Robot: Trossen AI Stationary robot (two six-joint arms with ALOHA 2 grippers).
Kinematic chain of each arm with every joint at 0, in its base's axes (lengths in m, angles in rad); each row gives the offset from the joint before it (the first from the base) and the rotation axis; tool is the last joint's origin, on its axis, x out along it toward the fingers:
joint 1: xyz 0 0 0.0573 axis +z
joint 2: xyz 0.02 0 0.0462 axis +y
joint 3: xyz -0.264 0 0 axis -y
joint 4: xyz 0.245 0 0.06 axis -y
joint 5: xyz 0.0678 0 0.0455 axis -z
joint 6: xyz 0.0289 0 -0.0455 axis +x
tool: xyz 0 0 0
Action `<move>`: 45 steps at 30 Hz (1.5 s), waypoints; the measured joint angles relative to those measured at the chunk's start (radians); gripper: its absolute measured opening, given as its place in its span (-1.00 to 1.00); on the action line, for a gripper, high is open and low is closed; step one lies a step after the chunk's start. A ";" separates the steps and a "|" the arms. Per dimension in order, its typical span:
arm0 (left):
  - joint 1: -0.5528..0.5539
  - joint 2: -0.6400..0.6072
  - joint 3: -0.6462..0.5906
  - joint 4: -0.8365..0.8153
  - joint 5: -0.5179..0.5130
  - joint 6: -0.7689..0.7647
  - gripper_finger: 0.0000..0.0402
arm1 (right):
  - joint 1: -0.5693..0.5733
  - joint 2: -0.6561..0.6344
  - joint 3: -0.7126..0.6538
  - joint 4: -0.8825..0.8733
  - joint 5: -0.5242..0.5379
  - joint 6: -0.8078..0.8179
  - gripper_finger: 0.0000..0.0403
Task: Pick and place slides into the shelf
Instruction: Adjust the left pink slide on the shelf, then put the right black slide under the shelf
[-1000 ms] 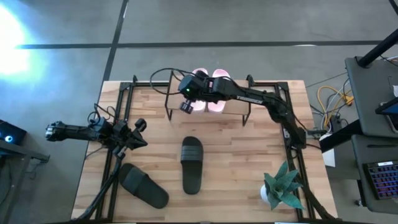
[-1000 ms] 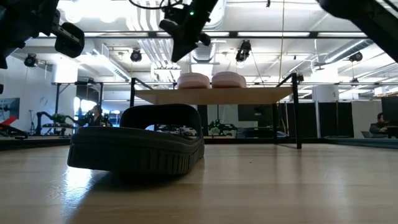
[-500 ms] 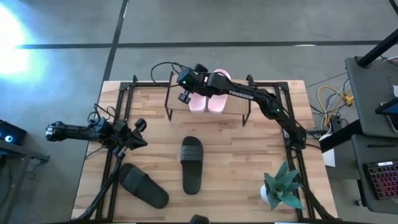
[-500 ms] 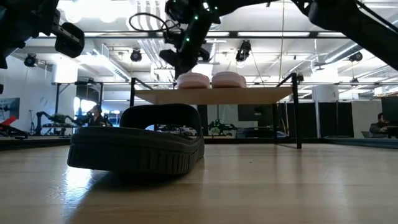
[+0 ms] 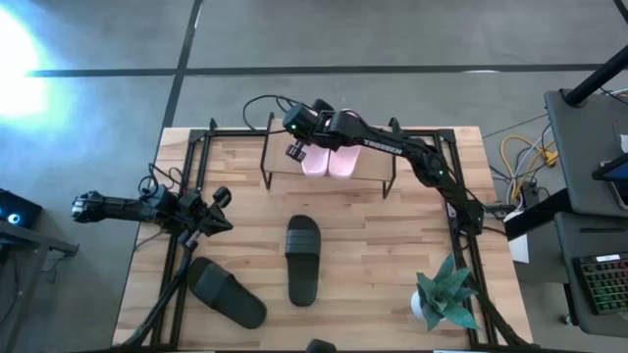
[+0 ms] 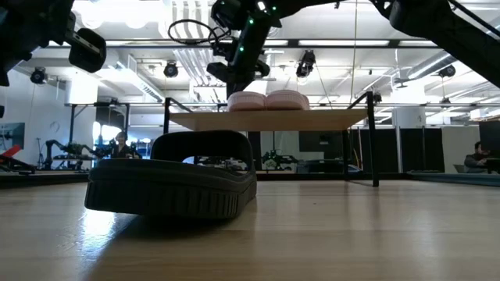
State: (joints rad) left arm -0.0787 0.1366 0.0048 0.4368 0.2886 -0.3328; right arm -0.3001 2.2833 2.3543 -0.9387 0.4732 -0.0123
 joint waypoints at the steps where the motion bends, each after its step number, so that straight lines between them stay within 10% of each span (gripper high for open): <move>1: 0.000 0.000 0.000 0.000 0.000 0.000 -1.00 | 0.003 -0.007 0.000 0.005 0.000 0.010 -0.96; 16: 0.000 0.000 0.000 0.000 0.000 0.000 -1.00 | 0.071 -0.106 0.002 0.281 -0.062 0.069 -0.96; 45: 0.000 0.000 0.000 0.000 0.000 0.000 -1.00 | 0.217 -0.109 0.000 0.204 -0.051 0.237 -0.96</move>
State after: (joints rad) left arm -0.0788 0.1368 0.0048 0.4366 0.2886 -0.3328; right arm -0.0829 2.1742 2.3543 -0.7350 0.4221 0.2252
